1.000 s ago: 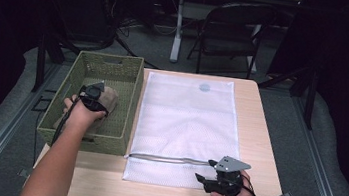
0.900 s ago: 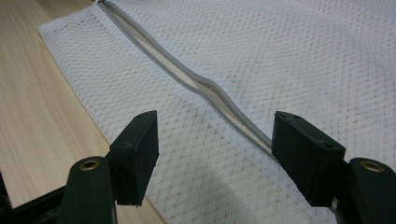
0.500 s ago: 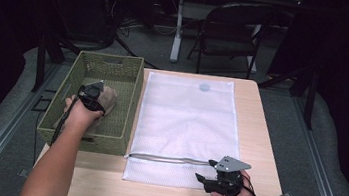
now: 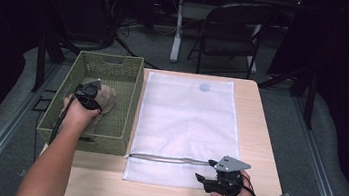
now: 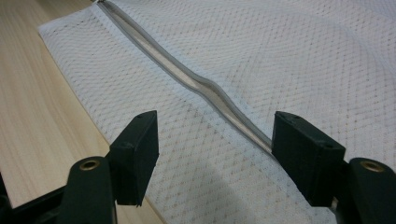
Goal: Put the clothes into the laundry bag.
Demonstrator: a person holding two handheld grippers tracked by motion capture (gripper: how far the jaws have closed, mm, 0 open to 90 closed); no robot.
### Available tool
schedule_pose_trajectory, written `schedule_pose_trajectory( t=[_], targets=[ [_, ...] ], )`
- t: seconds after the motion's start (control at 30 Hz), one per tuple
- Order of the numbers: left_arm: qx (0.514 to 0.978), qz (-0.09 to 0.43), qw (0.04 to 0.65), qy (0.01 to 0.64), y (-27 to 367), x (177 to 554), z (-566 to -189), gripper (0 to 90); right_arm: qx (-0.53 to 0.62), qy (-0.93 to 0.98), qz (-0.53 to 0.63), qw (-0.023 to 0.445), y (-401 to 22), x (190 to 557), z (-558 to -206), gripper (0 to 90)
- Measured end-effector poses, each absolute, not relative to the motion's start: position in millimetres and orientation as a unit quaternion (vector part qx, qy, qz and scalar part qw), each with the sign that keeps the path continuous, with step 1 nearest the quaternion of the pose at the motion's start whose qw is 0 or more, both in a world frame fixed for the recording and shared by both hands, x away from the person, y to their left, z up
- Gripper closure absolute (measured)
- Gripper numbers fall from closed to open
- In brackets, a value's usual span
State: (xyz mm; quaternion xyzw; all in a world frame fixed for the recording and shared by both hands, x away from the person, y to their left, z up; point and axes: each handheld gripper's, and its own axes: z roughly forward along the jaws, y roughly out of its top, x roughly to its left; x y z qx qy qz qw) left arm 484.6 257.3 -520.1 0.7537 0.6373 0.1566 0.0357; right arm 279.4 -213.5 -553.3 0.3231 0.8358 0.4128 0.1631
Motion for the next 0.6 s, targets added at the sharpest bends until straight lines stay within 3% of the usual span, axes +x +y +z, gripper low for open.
schedule_pose_trajectory(
  t=[0.6],
  targets=[
    [0.745, 0.144, 0.057, 0.649, 264.2, 482.0, -511.2, 47.3, 0.323, 0.835, 0.414, 0.164, -213.6, 279.4, -553.3, 31.7]
  ],
)
